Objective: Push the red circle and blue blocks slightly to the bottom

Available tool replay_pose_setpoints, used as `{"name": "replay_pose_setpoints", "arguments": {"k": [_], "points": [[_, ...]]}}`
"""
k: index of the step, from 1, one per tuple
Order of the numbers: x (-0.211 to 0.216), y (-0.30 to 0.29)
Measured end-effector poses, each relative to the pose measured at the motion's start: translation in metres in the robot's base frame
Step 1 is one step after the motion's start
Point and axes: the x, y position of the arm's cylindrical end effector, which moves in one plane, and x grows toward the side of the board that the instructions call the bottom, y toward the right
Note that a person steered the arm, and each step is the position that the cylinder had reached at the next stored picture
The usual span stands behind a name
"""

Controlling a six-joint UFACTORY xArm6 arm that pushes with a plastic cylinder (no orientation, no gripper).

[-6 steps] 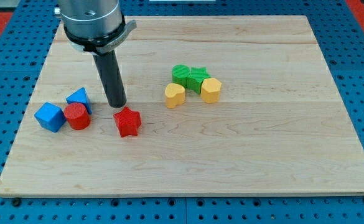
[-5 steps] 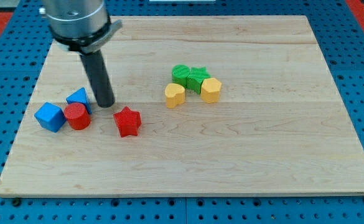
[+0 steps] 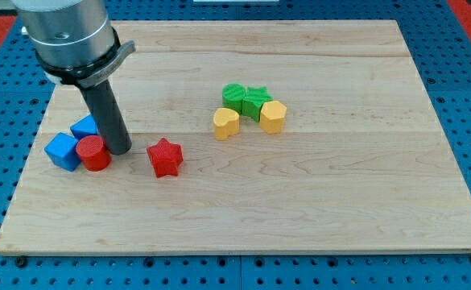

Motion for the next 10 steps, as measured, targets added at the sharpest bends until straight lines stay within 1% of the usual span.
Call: {"name": "replay_pose_setpoints", "arguments": {"k": [1, 2, 3, 4, 5, 6, 7, 8, 10], "points": [[0.0, -0.009], [-0.018, -0.003], [-0.067, -0.004], [-0.091, -0.057], [-0.054, -0.062], [-0.027, -0.052], [-0.025, -0.068], [-0.014, -0.069], [0.02, -0.065]]}}
